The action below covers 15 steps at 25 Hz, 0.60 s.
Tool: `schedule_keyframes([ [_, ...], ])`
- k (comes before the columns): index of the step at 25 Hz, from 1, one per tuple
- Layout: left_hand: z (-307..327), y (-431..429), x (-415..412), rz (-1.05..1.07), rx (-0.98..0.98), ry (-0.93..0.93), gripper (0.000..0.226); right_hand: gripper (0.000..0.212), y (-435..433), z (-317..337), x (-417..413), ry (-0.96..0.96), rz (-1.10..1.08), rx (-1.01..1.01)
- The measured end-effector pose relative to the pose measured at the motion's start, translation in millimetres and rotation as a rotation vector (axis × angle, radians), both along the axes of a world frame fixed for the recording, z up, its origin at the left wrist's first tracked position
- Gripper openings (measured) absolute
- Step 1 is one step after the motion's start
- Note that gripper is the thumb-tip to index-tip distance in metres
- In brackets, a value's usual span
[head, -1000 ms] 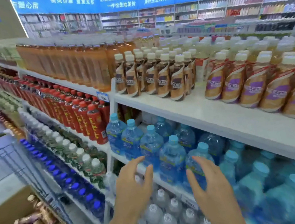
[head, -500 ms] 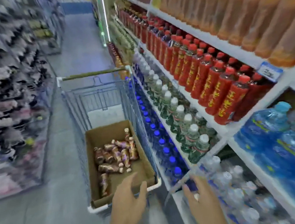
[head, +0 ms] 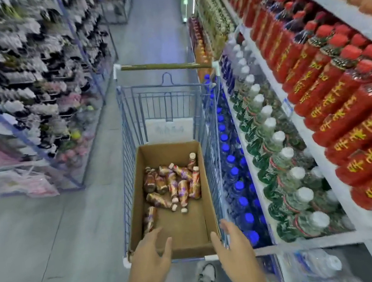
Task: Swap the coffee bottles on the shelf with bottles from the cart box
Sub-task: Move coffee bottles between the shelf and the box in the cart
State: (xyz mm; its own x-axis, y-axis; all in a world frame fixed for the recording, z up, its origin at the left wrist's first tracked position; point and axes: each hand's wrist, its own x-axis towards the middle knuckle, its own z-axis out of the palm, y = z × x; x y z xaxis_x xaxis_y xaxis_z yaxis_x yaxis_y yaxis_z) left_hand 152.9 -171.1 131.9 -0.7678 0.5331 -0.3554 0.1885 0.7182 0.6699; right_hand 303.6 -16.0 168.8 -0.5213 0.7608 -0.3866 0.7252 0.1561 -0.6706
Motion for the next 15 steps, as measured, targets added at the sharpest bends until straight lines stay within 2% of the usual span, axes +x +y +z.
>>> schedule_keyframes([
  [3, -2.3, 40.9, -11.5, 0.012, 0.0, -0.031, 0.044, 0.05, 38.6, -8.8, -16.6, 0.043, 0.024, -0.074],
  [7, -33.8, 114.0, -43.0, -0.033, -0.027, -0.137, 0.048, 0.047, 81.1, -24.5, -28.7, -0.003, 0.027, -0.146],
  [10, -96.9, 176.8, -81.9, -0.111, -0.103, -0.234, 0.049, 0.044, 103.0, -44.9, -44.4, -0.034, 0.014, -0.209],
  [15, -214.9, 264.0, -131.2, -0.058, -0.188, -0.368, 0.045, 0.04, 130.8, -87.5, -71.2, -0.032, -0.094, -0.27],
])
